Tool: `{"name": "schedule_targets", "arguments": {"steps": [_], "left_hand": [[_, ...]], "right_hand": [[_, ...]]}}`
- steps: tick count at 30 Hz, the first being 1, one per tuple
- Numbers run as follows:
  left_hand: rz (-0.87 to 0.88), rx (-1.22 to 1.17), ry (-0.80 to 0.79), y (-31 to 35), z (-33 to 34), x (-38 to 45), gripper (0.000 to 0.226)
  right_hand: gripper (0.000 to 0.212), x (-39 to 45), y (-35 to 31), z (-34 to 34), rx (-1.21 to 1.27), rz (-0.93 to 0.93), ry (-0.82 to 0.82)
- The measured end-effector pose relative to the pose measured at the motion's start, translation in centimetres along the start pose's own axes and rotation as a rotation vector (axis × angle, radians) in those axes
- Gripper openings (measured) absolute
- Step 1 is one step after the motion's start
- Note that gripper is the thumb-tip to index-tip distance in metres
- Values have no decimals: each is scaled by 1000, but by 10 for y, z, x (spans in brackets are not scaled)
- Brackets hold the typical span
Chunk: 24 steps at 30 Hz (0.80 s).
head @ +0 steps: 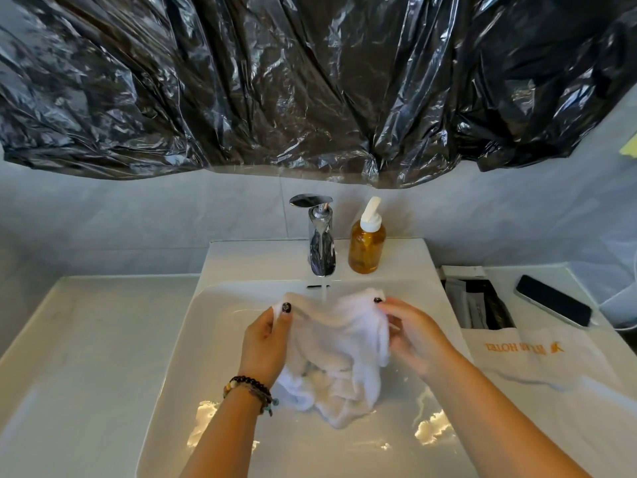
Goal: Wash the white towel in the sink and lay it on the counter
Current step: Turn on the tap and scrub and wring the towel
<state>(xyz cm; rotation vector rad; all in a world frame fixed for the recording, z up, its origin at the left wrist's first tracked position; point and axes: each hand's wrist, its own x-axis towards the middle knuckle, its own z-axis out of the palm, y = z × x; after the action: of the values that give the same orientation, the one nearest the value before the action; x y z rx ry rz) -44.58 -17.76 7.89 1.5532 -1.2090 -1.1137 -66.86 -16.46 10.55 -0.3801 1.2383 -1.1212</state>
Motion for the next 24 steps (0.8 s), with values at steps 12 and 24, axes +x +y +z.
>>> {"name": "schedule_targets", "arguments": {"steps": [12,24], "left_hand": [[-278,379,-90,-47,27,40,27],[-85,295,-70,24,-12,24,47]], "right_hand": [[33,61,74,13,-787,-99,304],[21,17,4,19,-375,-18,167]]}}
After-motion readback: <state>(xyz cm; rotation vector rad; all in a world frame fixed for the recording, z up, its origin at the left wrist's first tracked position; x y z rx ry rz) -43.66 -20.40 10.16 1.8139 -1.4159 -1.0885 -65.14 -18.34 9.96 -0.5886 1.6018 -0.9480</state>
